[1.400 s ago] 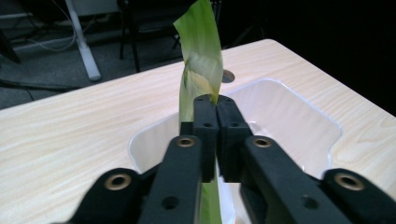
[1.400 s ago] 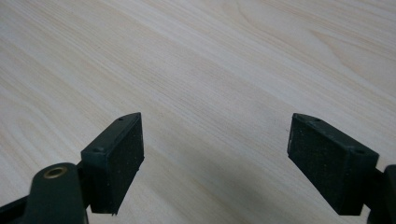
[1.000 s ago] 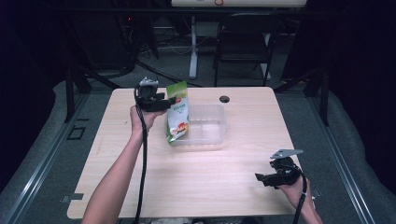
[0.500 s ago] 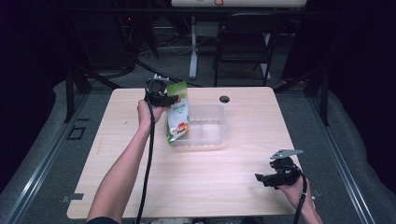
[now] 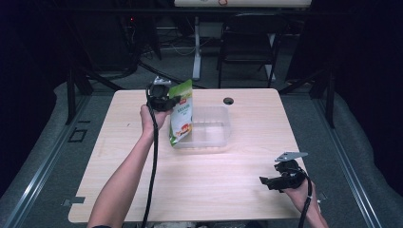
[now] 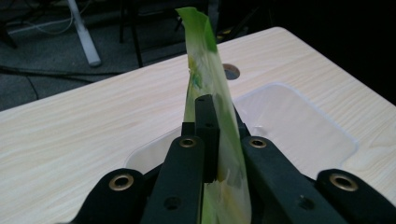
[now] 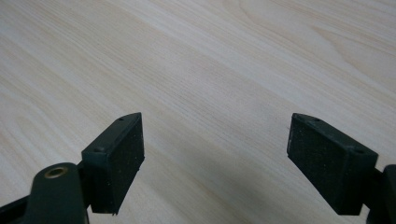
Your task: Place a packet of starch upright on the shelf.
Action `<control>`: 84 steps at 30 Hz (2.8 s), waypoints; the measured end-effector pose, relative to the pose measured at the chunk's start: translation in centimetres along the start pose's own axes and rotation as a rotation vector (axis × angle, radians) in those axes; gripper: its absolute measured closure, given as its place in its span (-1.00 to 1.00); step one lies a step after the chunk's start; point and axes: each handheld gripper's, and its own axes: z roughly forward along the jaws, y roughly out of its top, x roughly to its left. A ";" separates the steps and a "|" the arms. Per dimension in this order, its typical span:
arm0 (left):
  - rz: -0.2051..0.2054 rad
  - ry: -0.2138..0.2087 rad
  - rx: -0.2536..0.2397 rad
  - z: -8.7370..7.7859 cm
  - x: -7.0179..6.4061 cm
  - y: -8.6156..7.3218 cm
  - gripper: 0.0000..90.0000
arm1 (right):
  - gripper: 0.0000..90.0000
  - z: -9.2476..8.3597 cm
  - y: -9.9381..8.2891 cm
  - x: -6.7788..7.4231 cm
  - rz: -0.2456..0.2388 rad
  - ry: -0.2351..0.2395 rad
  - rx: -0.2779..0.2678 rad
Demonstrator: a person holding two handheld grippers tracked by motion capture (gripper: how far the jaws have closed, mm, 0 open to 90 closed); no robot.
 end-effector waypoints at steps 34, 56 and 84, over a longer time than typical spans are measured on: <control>-0.106 0.076 -0.172 -0.2 0.8 -5.0 0.97 | -0.59 0.0 0.0 0.0 -0.003 0.003 0.004; -0.085 0.077 -0.111 -1.2 2.6 -6.1 0.06 | -0.60 -0.1 0.0 0.0 -0.002 0.006 0.001; 0.090 0.027 0.007 -12.3 -1.6 -9.9 -0.80 | -0.65 -0.5 0.1 0.3 -0.022 0.004 -0.044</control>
